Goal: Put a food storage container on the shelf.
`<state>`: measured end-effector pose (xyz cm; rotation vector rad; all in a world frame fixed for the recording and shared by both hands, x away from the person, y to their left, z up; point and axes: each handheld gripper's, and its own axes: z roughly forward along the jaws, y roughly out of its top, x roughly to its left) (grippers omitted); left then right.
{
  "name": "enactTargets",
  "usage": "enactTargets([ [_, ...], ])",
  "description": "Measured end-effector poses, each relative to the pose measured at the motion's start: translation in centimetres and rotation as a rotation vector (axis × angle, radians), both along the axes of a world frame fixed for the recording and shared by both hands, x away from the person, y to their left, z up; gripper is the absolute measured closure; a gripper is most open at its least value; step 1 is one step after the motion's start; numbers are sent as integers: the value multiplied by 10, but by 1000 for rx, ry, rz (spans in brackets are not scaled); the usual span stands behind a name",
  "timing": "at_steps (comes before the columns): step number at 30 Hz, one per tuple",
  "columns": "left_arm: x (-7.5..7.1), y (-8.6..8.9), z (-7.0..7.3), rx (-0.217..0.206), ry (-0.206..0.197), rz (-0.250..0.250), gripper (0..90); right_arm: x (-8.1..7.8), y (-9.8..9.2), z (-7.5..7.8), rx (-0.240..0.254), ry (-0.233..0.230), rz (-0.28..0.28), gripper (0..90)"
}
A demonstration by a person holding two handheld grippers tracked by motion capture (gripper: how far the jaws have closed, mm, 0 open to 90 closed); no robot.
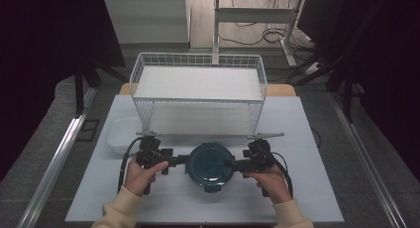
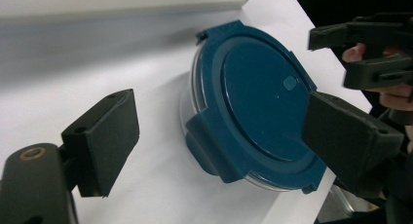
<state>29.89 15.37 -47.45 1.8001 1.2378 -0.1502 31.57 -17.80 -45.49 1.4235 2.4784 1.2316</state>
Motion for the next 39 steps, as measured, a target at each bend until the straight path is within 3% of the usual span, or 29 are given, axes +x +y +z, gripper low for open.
enactTargets([
  [4,1,-8,-5,12,13,-16,134,4,0,-10,11,44,-1,78],
  [8,2,-17,-8,-16,35,-42,135,4,4,-18,6,83,9,73],
  [10,2,-21,-11,7,36,-46,135,5,8,-22,7,103,18,71],
  [14,5,-24,-22,-22,92,-44,133,5,10,-27,14,119,16,71],
  [16,6,-28,-27,2,109,-54,135,7,11,-31,26,140,13,71],
  [23,6,-36,-32,11,135,-74,153,10,12,-38,55,183,4,78],
  [28,7,-40,-37,-27,168,-73,164,13,11,-44,107,244,0,84],
  [30,8,-40,-40,-76,203,-65,182,13,11,-45,121,264,4,95],
  [32,9,-38,-44,-98,231,-74,173,13,12,-46,141,290,10,116],
  [39,7,-35,-42,-94,245,-58,220,14,9,-48,182,345,-14,178],
])
